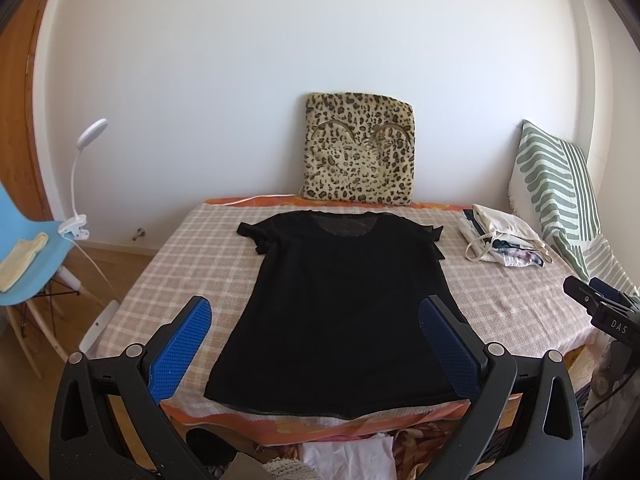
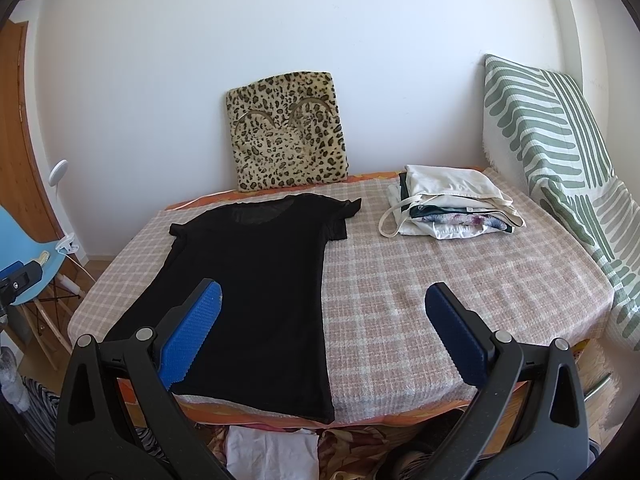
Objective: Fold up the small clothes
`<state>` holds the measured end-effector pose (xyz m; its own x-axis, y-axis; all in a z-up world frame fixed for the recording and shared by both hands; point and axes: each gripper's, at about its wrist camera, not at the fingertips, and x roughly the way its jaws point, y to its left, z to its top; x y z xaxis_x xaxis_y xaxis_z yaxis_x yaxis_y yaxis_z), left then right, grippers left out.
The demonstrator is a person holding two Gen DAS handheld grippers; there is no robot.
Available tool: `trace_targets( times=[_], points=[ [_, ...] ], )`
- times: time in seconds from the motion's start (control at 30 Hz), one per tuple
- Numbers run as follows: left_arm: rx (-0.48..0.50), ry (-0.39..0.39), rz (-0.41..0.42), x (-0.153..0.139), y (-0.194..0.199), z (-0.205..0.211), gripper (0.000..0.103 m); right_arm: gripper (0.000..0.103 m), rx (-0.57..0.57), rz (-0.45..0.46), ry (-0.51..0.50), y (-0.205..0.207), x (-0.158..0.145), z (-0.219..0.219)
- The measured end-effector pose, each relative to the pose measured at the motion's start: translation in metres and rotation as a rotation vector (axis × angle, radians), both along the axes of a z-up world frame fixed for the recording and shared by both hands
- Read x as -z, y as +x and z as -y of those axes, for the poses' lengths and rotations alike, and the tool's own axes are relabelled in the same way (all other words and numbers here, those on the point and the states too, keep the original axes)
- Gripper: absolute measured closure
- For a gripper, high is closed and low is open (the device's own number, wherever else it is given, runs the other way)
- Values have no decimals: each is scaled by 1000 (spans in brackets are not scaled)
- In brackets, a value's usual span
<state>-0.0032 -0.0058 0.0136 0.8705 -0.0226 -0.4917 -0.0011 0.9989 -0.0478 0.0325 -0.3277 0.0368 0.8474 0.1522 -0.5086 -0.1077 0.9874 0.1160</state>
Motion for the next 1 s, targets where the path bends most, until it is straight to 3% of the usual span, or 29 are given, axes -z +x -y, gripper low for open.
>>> trace_targets(
  times=[0.6, 0.83, 1.0],
  points=[
    [-21, 13, -16, 9, 0, -5, 0, 0, -15, 0, -6, 8, -4, -12],
    [-62, -28, -72, 18, 9, -42, 0, 0, -60, 11, 30, 29, -11, -18],
    [-28, -119, -123, 31, 23, -77, 0, 0, -134, 0, 52, 53, -19, -40]
  ],
)
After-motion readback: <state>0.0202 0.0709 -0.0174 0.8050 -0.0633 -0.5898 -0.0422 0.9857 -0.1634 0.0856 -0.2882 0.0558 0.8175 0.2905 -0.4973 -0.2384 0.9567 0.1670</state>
